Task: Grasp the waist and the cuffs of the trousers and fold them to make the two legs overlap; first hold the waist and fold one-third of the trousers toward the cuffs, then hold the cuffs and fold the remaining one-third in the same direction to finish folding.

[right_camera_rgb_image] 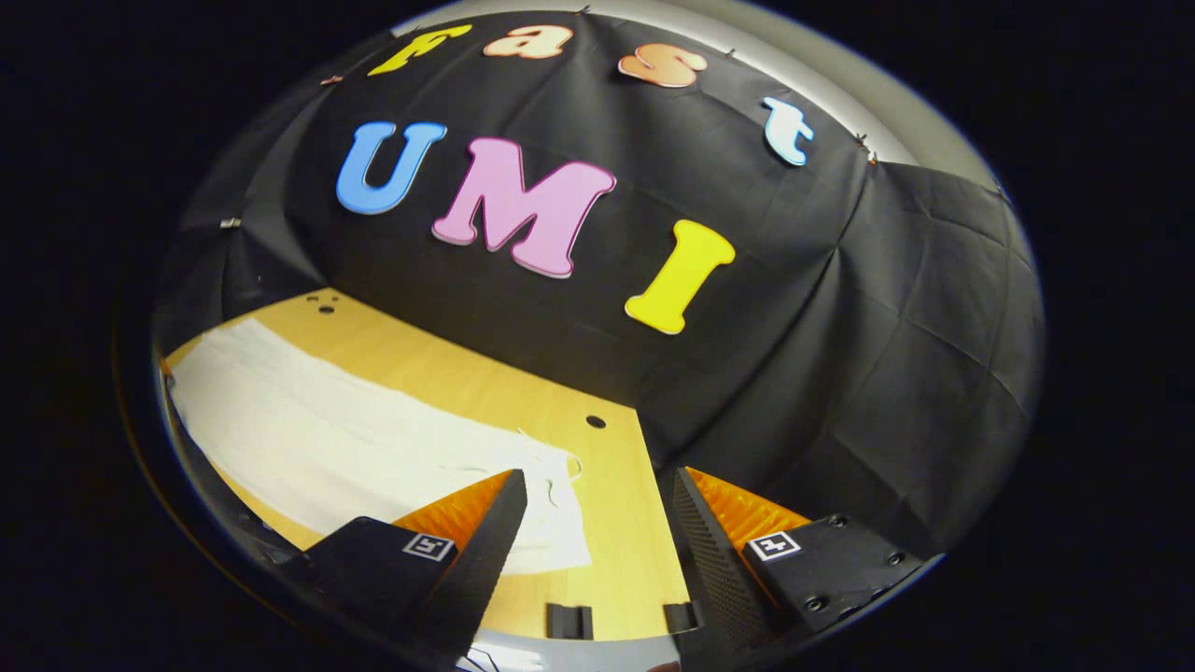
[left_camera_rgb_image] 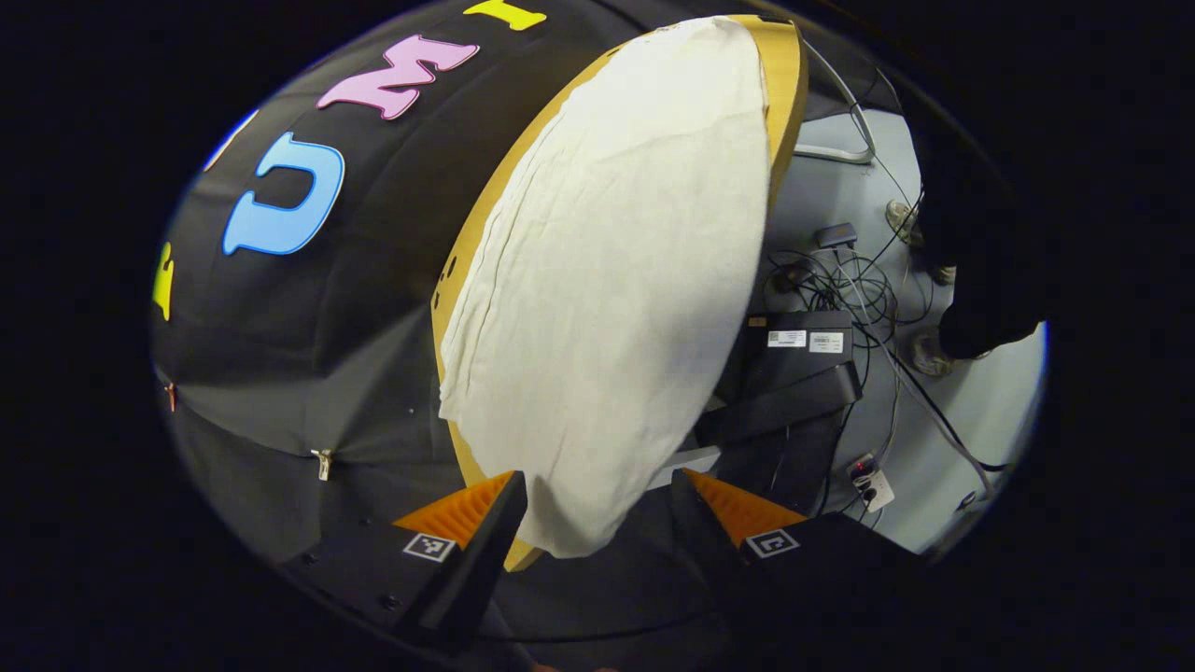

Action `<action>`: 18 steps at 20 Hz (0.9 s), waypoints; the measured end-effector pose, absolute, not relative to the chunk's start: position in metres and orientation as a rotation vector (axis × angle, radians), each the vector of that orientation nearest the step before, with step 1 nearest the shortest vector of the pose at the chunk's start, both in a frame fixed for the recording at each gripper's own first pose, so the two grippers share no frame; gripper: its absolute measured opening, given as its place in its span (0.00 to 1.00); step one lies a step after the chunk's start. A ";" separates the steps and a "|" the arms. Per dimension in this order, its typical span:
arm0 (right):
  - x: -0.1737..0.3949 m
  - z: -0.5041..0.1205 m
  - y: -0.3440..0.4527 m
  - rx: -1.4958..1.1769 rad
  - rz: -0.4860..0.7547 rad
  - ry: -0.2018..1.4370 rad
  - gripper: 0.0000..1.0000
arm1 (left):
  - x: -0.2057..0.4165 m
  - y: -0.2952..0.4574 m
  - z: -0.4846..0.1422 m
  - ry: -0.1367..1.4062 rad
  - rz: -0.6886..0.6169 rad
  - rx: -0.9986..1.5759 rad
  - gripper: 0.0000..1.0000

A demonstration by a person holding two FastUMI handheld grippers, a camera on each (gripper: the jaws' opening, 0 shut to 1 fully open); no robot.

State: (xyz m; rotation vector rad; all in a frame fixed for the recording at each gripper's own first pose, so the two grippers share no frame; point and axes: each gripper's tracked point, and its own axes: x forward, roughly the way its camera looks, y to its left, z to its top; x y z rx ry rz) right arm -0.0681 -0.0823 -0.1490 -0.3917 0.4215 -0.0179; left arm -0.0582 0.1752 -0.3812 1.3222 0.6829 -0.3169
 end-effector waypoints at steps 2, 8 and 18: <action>-0.072 -0.162 -0.091 -0.389 -0.034 0.460 0.97 | -0.049 0.174 -0.376 0.673 -0.315 1.337 0.92; -0.081 -0.202 -0.101 -0.441 -0.016 0.535 0.98 | -0.058 0.170 -0.391 0.774 -0.413 1.387 0.38; -0.062 -0.282 -0.103 -0.697 0.259 0.653 0.97 | -0.064 0.166 -0.379 0.949 -0.453 1.301 0.06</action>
